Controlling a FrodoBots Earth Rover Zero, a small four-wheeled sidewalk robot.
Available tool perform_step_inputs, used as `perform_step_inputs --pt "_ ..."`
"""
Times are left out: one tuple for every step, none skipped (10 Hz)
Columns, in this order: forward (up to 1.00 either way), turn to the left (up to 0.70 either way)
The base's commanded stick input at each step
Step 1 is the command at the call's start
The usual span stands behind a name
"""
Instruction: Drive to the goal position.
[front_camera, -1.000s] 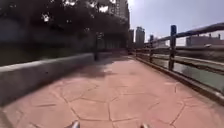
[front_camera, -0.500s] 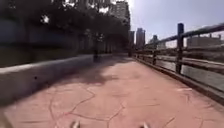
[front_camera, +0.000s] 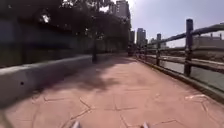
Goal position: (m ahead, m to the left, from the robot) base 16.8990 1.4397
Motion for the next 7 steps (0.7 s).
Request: perform_step_inputs --pt "0.7 0.0" --pt "0.7 0.0" --pt "0.7 0.0" --pt "0.7 0.0" --pt "0.7 0.0" --pt "0.7 0.0" --pt "0.7 0.0"
